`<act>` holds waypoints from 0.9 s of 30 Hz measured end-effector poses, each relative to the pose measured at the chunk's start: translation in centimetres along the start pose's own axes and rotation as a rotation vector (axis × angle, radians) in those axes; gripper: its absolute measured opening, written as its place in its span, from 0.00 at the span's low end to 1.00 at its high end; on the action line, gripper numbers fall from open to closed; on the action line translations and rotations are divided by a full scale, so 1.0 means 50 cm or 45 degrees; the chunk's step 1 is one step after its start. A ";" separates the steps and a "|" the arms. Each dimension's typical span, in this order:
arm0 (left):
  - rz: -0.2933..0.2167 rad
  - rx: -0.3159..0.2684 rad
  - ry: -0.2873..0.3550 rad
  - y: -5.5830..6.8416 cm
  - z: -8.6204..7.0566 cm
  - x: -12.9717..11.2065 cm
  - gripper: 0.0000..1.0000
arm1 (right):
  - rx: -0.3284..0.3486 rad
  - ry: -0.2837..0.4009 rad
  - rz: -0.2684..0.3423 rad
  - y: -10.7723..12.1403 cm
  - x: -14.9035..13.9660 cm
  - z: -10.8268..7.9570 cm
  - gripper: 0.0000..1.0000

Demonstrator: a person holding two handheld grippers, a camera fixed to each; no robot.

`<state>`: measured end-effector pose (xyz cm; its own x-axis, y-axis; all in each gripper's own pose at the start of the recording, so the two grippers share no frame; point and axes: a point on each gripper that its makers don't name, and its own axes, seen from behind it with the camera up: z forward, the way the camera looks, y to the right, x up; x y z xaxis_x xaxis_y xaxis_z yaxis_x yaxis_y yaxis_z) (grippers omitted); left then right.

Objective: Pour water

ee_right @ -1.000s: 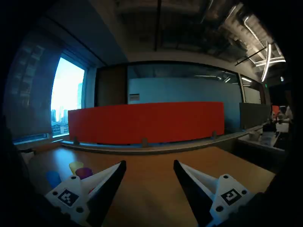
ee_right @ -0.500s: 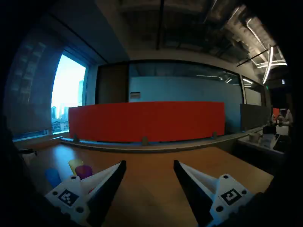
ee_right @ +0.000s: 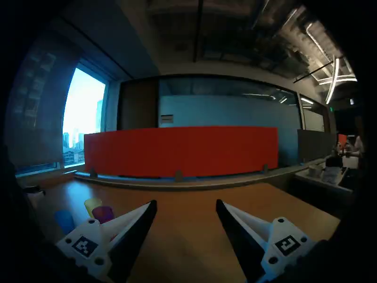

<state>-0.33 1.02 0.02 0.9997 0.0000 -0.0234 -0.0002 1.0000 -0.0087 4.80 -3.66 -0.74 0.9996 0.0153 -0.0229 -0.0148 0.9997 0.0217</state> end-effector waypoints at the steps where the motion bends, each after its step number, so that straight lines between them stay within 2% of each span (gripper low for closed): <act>1: 0.000 -0.002 -0.001 0.001 0.000 0.000 0.83 | 0.001 0.001 0.000 -0.001 0.000 0.000 0.97; 18: 0.002 -0.004 -0.004 0.001 -0.001 0.002 0.83 | 0.001 0.037 0.016 0.005 0.009 0.000 0.97; 27: 0.003 -0.004 -0.004 0.002 -0.001 0.002 0.84 | 0.016 0.069 -0.012 0.009 0.017 -0.013 0.97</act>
<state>-0.26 1.12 -0.03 0.9998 0.0023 -0.0206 -0.0026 0.9999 -0.0114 5.62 -3.17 -1.41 0.9970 0.0071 -0.0775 -0.0045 0.9994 0.0337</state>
